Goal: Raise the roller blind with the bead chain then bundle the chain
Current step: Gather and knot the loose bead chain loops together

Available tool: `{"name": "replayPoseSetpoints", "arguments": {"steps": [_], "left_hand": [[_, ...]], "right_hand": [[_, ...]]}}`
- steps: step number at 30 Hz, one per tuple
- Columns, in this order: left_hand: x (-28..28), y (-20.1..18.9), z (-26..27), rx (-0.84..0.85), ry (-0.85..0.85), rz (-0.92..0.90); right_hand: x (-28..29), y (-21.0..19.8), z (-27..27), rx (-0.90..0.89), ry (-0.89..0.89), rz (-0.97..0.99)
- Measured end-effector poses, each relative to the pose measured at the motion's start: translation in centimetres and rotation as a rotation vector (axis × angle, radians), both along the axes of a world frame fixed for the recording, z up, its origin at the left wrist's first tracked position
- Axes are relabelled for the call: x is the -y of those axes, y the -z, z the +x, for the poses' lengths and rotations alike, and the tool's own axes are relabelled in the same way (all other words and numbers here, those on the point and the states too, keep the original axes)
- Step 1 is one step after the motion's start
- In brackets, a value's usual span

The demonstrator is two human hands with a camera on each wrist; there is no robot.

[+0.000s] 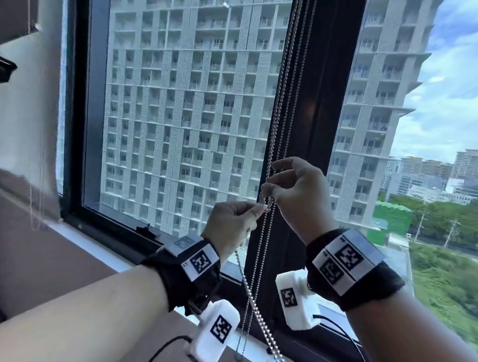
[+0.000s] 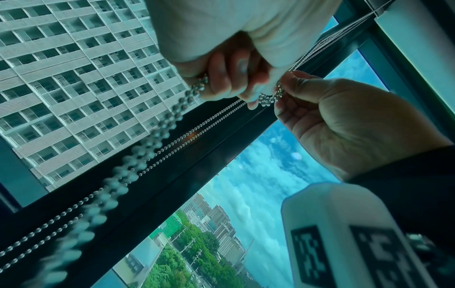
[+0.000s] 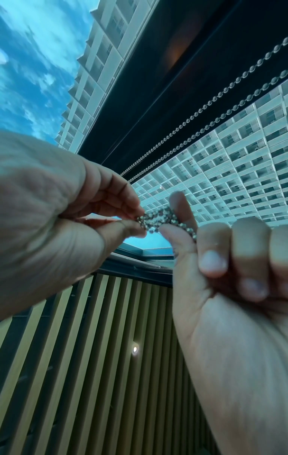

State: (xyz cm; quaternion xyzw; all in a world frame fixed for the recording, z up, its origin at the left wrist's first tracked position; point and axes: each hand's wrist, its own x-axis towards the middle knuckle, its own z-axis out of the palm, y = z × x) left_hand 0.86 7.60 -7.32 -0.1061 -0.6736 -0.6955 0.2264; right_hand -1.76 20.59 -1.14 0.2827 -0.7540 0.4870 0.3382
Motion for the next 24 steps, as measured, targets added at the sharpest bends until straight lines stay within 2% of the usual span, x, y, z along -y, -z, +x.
{"name": "replayPoseSetpoints", "arguments": {"steps": [6,11,15,19,24], "left_hand": [[-0.7,0.9,0.5,0.060,0.089,-0.087],[-0.8,0.9,0.5,0.076,0.094,-0.121],[-0.9,1.2,0.3,0.099,0.118,-0.177],[-1.0,1.3,0.4,0.101,0.119,-0.179],[-0.6,1.3,0.3,0.082,0.062,-0.285]], "right_hand": [[-0.2,0.6,-0.2,0.029,-0.028,-0.025],[-0.4,1.0,-0.2,0.053,-0.019,-0.004],[-0.4,1.4,-0.2,0.160,-0.018,0.115],[-0.3,1.7,0.0,0.251,-0.058,0.117],[-0.4,2.5,0.4,0.317,-0.136,0.085]]}}
